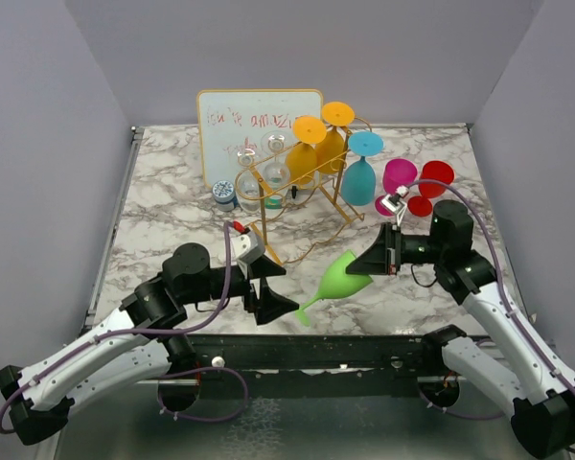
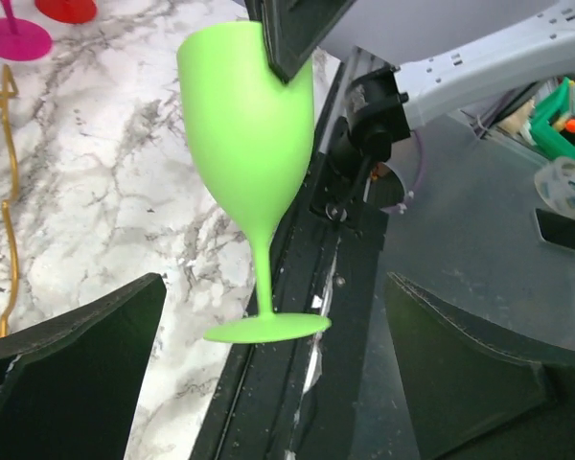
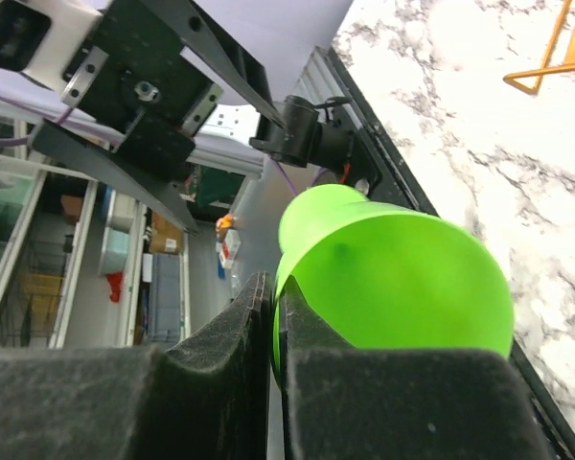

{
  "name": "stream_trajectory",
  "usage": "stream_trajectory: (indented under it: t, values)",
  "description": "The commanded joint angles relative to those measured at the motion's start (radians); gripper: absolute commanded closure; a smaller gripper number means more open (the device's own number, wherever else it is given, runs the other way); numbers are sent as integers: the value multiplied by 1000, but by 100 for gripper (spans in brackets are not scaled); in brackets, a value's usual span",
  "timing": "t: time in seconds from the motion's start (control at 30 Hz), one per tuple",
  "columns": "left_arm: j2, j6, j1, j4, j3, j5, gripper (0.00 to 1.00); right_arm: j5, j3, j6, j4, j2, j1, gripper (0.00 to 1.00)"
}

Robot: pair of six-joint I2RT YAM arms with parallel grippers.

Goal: Take the wine glass off the wine glass rack
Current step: Place the wine glass at the center of the board.

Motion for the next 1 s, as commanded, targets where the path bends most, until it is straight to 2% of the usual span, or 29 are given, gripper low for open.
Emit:
stream_trajectory:
  t: [0.0,0.1,0.23,0.47,0.63,0.7,0.97]
  values:
    - [-15,-3,3,25,24,-83,2,60,46,-58,-87,1,7,100]
    - [-20,-3,3,13,21,-123,1,142,98,-128,-201,10,7,100]
    - [-23,-6,3,-4,20,-174,1,335,196,-240,-401,32,7,100]
    - [-98,8,3,-88,43,-325,1,672,324,-287,-591,44,7,99]
    - [-254,39,3,-124,-2,-481,1,835,379,-302,-650,54,7,99]
    - [-298,38,3,-136,-20,-524,1,856,401,-321,-662,62,7,100]
    - [-323,16,3,-144,-120,-534,1,1029,517,-355,-702,122,7,100]
